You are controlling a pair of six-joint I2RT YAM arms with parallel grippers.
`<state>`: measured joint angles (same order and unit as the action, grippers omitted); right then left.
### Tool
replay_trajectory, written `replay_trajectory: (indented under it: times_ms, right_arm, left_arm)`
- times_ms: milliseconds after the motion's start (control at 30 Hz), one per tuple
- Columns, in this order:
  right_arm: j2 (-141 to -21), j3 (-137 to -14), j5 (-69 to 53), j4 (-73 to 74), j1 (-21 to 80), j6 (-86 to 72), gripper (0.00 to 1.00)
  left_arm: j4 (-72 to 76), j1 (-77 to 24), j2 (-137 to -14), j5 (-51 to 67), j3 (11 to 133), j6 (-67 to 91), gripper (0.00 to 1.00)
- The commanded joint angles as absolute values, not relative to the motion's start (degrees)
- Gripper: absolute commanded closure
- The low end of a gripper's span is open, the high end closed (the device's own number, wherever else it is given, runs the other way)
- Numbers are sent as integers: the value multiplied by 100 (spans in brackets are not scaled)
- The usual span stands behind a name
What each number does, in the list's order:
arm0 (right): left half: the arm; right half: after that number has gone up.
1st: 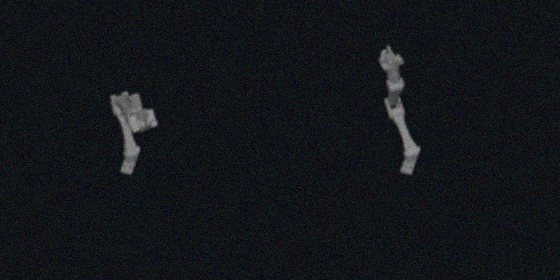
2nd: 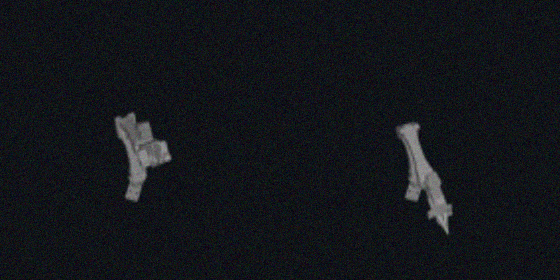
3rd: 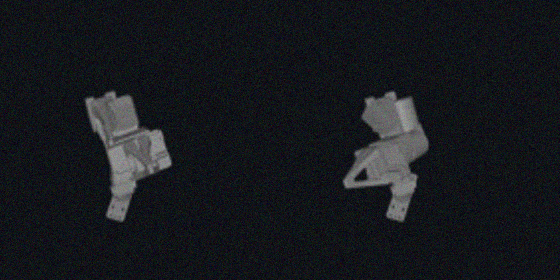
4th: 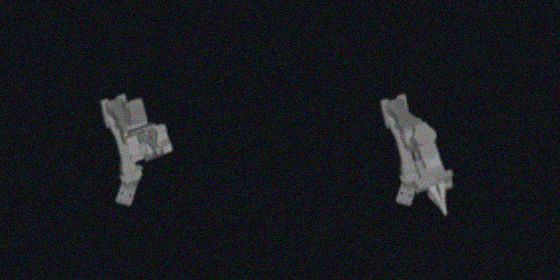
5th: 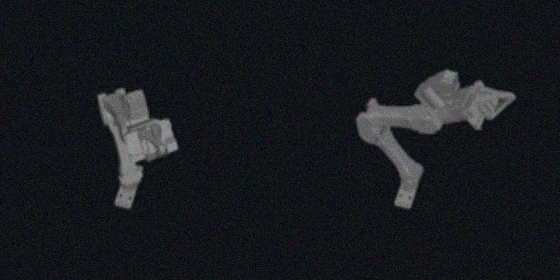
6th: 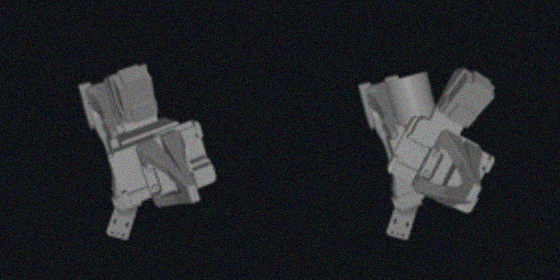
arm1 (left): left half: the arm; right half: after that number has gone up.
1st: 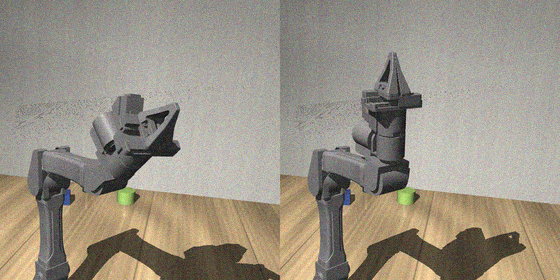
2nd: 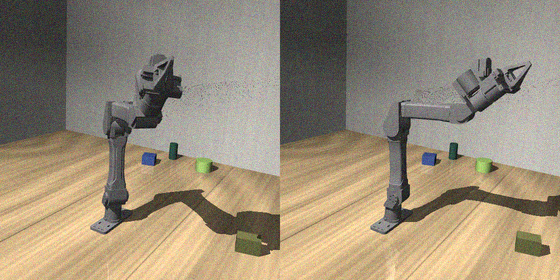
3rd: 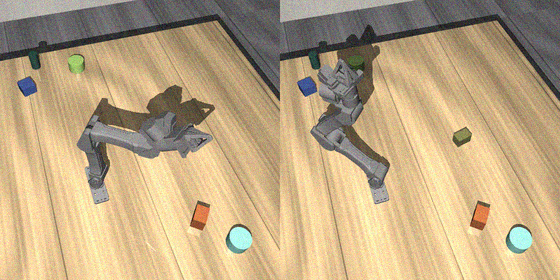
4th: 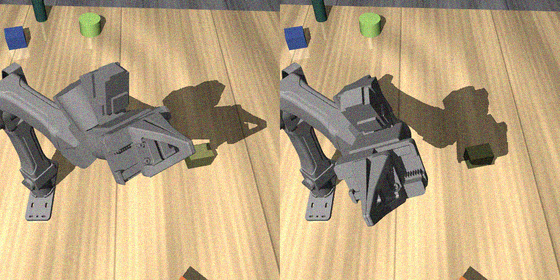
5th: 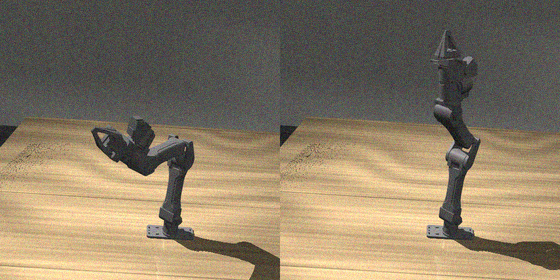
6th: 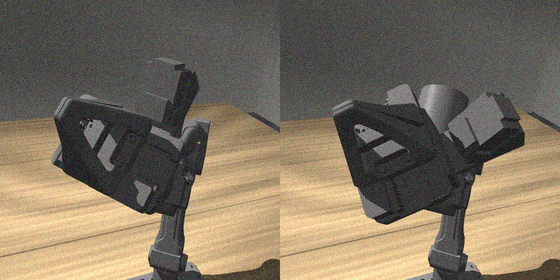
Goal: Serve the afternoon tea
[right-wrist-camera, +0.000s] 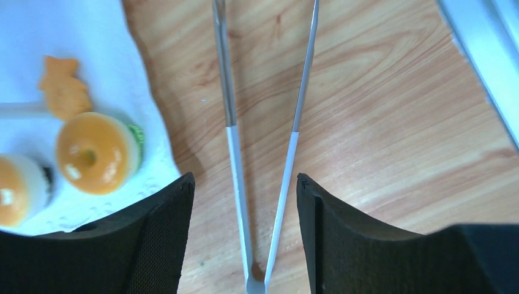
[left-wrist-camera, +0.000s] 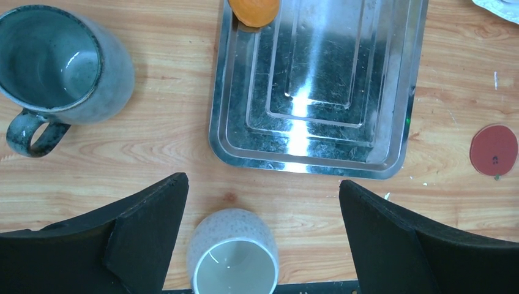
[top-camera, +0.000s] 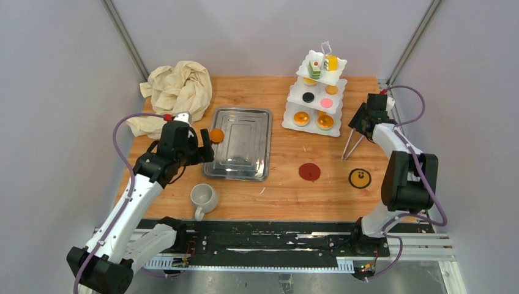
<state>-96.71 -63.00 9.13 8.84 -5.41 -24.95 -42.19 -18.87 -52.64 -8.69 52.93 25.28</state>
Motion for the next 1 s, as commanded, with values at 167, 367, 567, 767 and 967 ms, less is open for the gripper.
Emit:
replay_trajectory:
  times_ms: [167,367,567,767,967]
  right_arm:
    - [-7927,-5432,-133,1290,-356,-2719,39]
    - [-6515,-4091,-374,729,814,-3166,42]
    - [-6154,-4043,343,1213,3072,-3278,42]
    - [-6195,-4003,781,1631,3889,-3522,42]
    - [-6097,-4068,1106,1717,3889,-3446,41]
  left_arm:
    - [-4300,-1845,-5073,-1057,5329,2360,2]
    - [-4313,-1845,-5071,-958,5068,2589,2]
    - [-4968,-1846,-4846,-960,5098,2641,2]
    - [-6017,-1988,-4316,-414,5008,2866,1]
    - [-6715,-2868,-4053,-833,5014,3670,1]
